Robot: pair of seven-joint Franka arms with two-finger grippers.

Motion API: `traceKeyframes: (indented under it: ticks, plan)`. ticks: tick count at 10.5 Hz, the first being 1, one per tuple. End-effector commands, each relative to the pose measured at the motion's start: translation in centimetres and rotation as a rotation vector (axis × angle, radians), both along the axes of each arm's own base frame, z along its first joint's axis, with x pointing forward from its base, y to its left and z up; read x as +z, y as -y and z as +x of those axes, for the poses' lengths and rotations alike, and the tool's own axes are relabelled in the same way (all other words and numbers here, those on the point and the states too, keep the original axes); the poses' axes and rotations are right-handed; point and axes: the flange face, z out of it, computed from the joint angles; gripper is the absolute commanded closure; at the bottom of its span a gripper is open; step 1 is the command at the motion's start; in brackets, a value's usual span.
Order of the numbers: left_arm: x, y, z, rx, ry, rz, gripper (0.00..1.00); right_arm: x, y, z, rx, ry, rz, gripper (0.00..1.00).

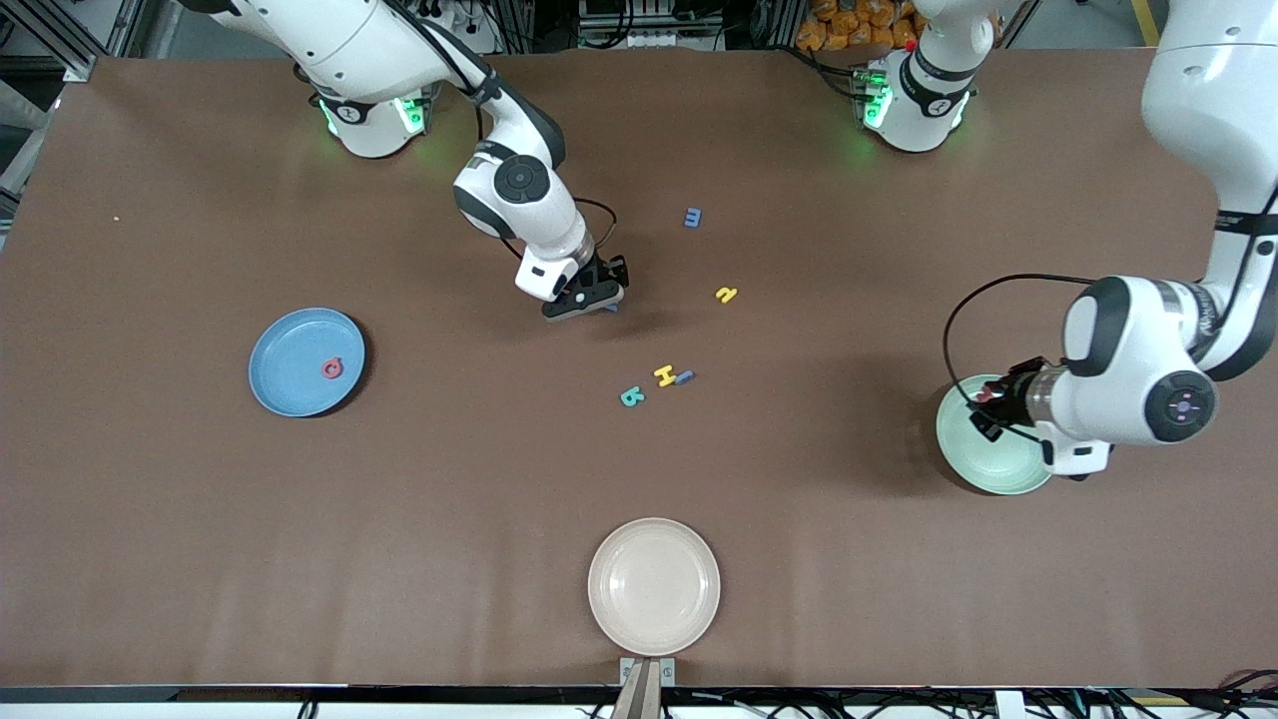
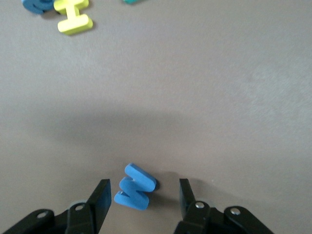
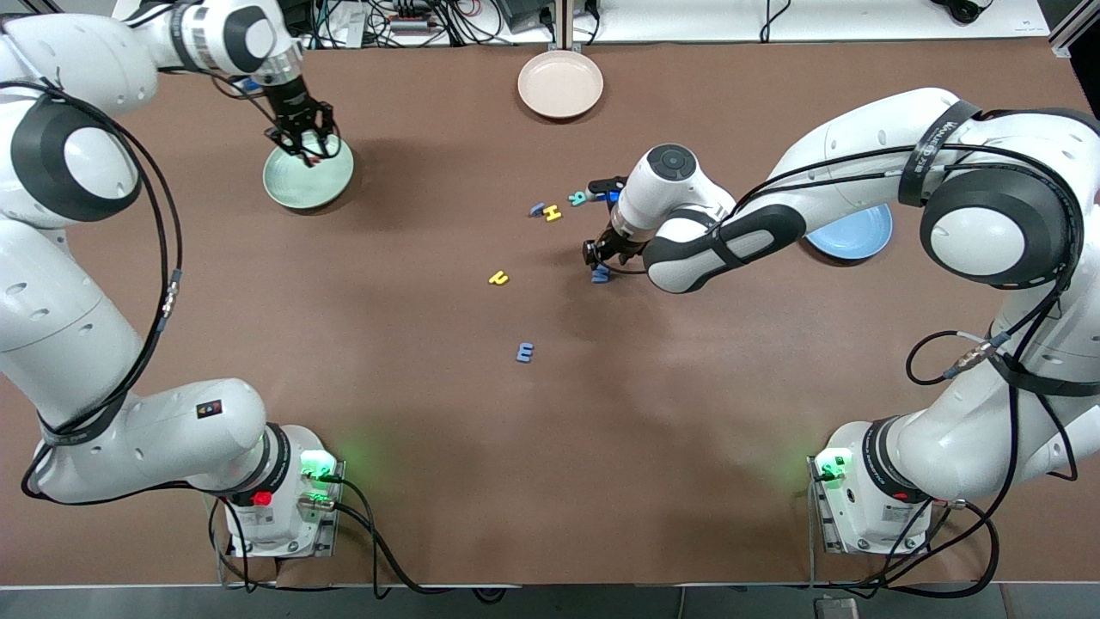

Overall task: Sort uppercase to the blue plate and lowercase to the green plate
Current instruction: 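Drop the M onto the green plate while the right gripper grasps blue N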

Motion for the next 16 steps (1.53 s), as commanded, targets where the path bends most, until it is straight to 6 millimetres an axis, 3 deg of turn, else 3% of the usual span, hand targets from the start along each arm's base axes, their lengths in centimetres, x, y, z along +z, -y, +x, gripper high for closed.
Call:
traceKeyframes:
  ticks: [1, 4, 5, 6, 7, 12, 16]
  plan:
    - [1.0, -2.6, -0.7, -0.037, -0.009, -0.036, 1.0, -0.3, -0.7, -0.6, -0.006, 0.001, 0.007, 0.37]
    - [0.9, -4.0, 0.2, -0.031, 0.01, -0.034, 1.0, -0.9, -2.0, -1.0, -0.03, -0.014, 0.018, 0.37]
    - [0.8, -4.0, 0.7, -0.03, 0.018, -0.036, 0.64, -0.8, -2.3, -0.6, -0.047, -0.016, 0.023, 0.37]
    - [0.8, -3.9, 0.9, -0.031, 0.023, -0.038, 0.17, -0.9, -2.4, -0.5, -0.082, -0.026, 0.023, 0.37]
    - [0.8, -3.5, 1.0, -0.037, 0.026, -0.035, 0.0, -1.1, -2.5, -0.6, -0.104, -0.041, 0.004, 0.4]
    - [0.7, -3.1, 1.1, -0.026, 0.031, -0.034, 0.0, -1.4, -3.3, -0.9, -0.135, -0.052, -0.078, 0.42]
    - [1.0, 2.4, 1.2, -0.005, 0.034, -0.018, 0.0, -1.9, -3.5, -1.1, -0.146, -0.038, -0.09, 0.44]
